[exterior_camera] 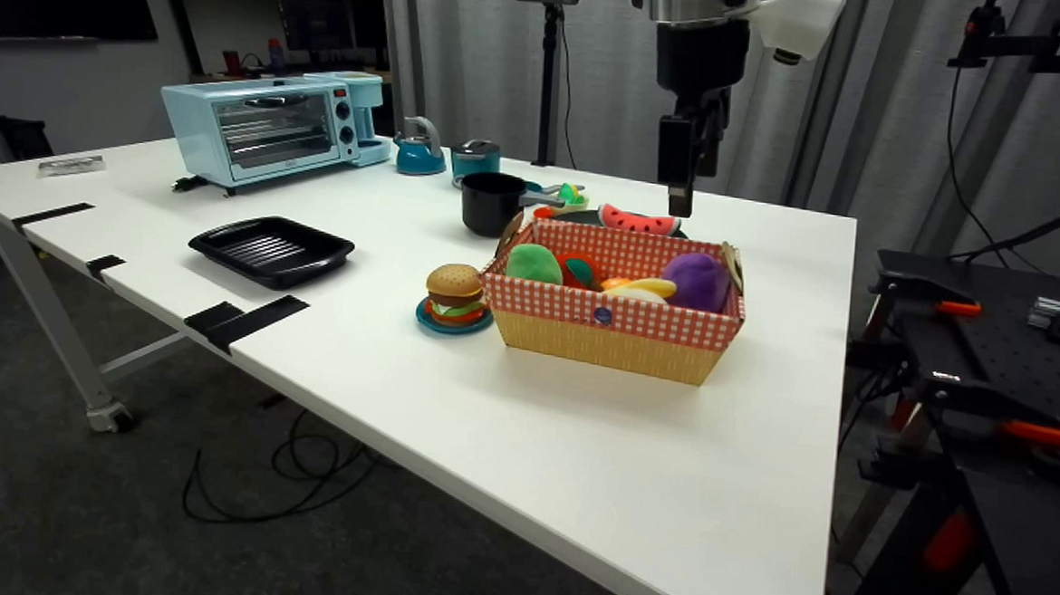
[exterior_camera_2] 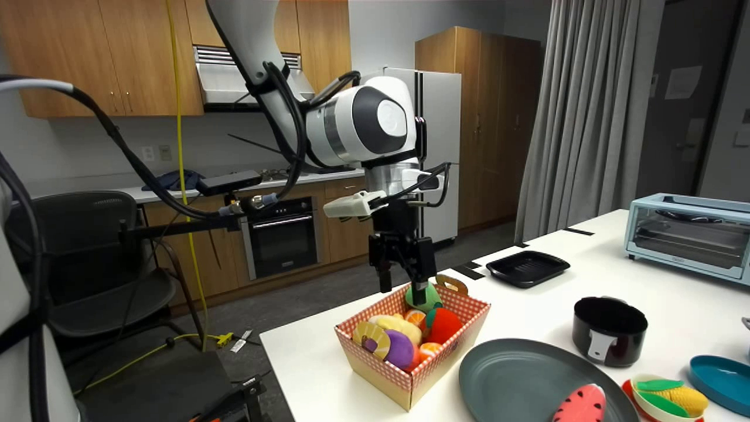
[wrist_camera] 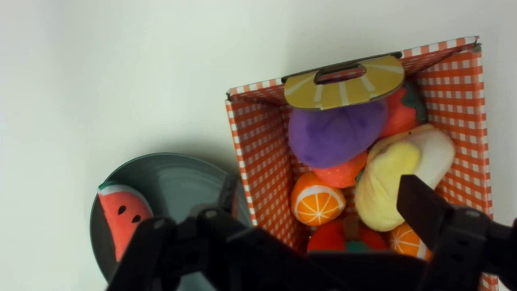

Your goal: Take the green object on the plate and put it in the basket, then take the melon, the purple object and the red object from the basket and put them on the plate

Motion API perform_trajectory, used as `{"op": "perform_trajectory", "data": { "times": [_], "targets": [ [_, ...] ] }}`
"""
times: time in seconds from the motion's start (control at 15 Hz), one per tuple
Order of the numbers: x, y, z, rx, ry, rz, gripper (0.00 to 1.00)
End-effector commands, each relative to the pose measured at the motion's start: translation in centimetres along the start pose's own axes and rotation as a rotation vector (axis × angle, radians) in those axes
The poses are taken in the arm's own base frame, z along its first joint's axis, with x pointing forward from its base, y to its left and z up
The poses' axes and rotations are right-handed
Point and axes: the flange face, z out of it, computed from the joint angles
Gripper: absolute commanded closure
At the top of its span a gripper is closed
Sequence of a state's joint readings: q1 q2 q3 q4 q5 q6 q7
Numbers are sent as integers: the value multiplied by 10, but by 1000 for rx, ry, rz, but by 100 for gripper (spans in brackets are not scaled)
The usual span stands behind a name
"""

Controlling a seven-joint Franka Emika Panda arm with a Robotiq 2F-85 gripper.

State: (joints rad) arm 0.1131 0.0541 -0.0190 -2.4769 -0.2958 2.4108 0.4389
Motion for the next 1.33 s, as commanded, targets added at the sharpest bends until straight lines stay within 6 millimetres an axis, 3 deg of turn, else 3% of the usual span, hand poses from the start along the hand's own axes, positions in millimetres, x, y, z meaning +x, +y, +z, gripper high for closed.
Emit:
{"op": "perform_trajectory", "data": {
  "times": [0.0, 0.6, 1.27],
  "targets": [
    [-11, 1, 4, 52, -51, 17, 0],
    [-12, -2, 41, 105, -118, -31, 0],
    [17, -8, 66, 100, -146, -115, 0]
  ]
}}
